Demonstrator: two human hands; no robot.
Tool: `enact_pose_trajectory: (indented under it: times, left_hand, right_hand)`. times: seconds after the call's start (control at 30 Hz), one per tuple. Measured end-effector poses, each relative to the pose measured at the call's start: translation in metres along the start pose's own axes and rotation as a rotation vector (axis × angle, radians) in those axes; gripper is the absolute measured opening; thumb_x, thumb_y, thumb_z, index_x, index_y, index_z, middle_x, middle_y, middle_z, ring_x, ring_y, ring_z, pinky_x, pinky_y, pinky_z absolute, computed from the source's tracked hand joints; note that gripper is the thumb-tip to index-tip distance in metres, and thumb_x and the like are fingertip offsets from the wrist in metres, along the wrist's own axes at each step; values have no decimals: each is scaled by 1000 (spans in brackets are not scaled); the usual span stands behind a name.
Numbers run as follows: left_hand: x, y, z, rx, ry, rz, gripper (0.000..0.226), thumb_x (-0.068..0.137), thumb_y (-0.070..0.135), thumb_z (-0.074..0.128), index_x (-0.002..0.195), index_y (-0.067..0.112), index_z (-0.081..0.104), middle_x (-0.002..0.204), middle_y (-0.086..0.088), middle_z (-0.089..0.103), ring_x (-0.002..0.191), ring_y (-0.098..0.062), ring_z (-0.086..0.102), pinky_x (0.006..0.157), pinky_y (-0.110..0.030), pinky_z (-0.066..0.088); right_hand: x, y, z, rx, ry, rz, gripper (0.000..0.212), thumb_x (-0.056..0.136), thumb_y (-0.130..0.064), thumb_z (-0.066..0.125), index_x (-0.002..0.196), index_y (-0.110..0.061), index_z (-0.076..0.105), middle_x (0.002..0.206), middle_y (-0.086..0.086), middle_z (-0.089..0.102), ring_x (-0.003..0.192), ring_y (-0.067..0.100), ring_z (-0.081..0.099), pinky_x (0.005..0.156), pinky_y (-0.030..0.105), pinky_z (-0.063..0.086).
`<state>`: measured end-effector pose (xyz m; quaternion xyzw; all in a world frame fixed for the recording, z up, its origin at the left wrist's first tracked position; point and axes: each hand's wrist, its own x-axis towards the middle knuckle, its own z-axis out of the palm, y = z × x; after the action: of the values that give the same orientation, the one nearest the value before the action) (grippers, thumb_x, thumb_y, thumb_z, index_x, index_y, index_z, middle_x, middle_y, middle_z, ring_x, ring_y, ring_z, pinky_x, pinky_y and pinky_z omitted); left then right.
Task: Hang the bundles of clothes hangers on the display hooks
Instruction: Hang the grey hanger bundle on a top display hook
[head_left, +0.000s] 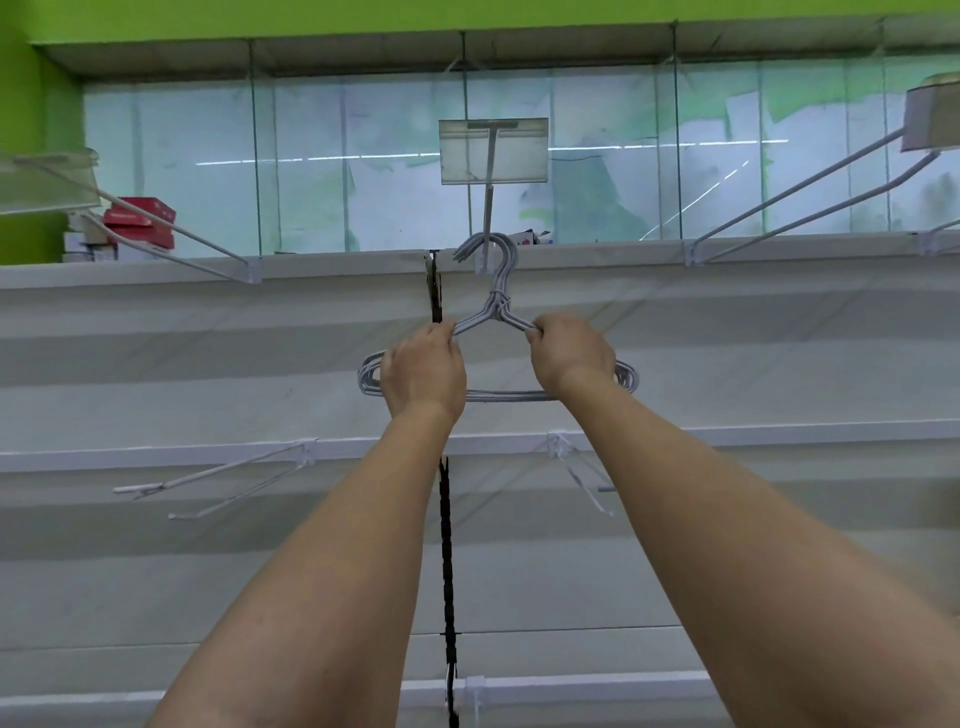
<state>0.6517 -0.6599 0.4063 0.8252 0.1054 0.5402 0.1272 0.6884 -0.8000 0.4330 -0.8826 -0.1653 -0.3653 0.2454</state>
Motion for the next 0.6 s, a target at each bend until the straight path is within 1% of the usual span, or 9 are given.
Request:
enact_pose_trajectory:
  times: [0.07, 0.13, 0.2, 0.4, 0.57, 0.6]
  left_hand:
    - [1, -2, 4, 8, -63, 11, 37, 101, 27, 34, 135, 22, 49, 129, -4, 56, 117, -27, 50, 96, -38, 37]
    - [1, -4, 11, 2, -128, 22, 42, 101, 30, 33, 141, 21, 41, 140, -3, 49, 125, -26, 45, 102, -39, 34]
    - [3, -6, 18, 5, -151, 27, 44, 101, 31, 32, 144, 21, 37, 144, -1, 44, 129, -24, 41, 105, -40, 31]
    - [8, -8, 35, 30, -157, 28, 46, 101, 34, 31, 146, 23, 33, 145, 0, 41, 131, -23, 38, 107, -41, 27]
    - [14, -14, 43, 50, -149, 31, 47, 101, 36, 31, 146, 24, 31, 146, -1, 40, 132, -24, 37, 108, -42, 26]
    - [15, -15, 44, 51, -151, 33, 47, 101, 36, 31, 146, 23, 31, 146, -1, 41, 132, -24, 37, 108, -42, 26]
  right_hand:
    - [5, 2, 6, -9, 17, -6, 33, 103, -27, 34, 113, -12, 61, 114, 11, 62, 105, 31, 56, 71, 30, 35]
    - [8, 3, 9, -20, 28, -1, 33, 103, -27, 35, 113, -12, 62, 113, 11, 62, 105, 31, 56, 71, 30, 35]
    - [13, 5, 11, -26, 33, 13, 33, 103, -28, 36, 114, -13, 63, 114, 11, 63, 106, 31, 57, 71, 29, 36]
    - [29, 10, 14, -21, 5, 56, 30, 100, -31, 44, 111, -13, 66, 112, 11, 64, 106, 31, 58, 70, 28, 35]
    - [34, 10, 23, -3, -10, 49, 30, 101, -30, 44, 106, -10, 66, 100, 12, 62, 100, 31, 59, 67, 29, 33]
    - [35, 9, 25, 6, -9, 45, 30, 101, -30, 44, 106, -9, 66, 101, 12, 63, 99, 31, 59, 67, 29, 34]
